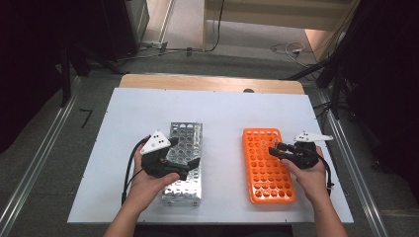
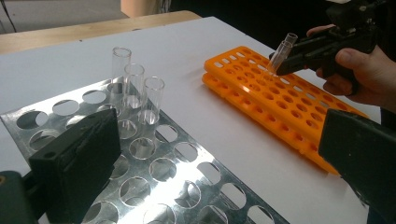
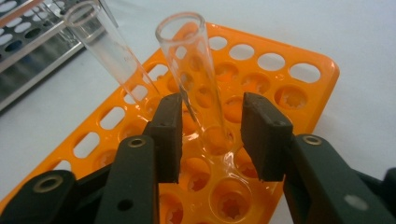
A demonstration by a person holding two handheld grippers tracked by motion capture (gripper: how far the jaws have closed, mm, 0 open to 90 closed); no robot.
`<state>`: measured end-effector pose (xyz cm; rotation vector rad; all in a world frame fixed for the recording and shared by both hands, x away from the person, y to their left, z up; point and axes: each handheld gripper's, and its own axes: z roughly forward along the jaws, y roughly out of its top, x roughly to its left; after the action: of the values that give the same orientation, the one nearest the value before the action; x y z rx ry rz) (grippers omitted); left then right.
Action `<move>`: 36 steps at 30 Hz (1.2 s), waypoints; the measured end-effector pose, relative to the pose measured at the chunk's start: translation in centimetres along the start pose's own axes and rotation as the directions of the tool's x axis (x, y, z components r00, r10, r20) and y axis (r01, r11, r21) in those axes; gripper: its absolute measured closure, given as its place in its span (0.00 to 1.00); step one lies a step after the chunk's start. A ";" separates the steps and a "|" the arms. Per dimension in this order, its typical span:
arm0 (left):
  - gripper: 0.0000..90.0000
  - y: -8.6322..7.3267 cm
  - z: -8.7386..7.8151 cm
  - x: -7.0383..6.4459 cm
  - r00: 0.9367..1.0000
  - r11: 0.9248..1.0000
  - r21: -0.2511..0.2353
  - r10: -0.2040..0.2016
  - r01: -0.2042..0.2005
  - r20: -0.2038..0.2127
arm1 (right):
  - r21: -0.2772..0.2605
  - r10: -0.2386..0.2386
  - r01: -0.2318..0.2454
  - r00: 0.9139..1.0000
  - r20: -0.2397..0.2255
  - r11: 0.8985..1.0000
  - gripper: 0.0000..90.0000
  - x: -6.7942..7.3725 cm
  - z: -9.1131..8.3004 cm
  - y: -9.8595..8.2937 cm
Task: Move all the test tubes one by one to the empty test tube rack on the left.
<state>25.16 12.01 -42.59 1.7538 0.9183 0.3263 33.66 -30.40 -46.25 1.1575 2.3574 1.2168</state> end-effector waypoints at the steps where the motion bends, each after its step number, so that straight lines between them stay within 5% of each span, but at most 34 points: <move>1: 0.00 0.0 0.0 0.0 1.000 1.000 0.000 -0.001 0.001 0.001 | -0.005 -0.004 0.004 1.000 0.004 1.000 0.66 0.0 0.0 -0.1; 16: 0.00 0.0 0.0 0.1 1.000 1.000 0.009 -0.008 0.007 0.006 | -0.029 -0.044 0.046 0.996 0.077 0.999 0.81 0.7 0.4 -0.3; 36: 0.00 0.1 0.0 0.0 1.000 1.000 0.004 -0.002 0.002 0.006 | -0.097 -0.004 0.007 0.999 0.036 0.995 0.82 0.5 -1.9 0.9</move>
<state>25.16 12.01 -42.48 1.7570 0.9168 0.3178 32.82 -30.87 -44.32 1.1311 2.2475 1.2834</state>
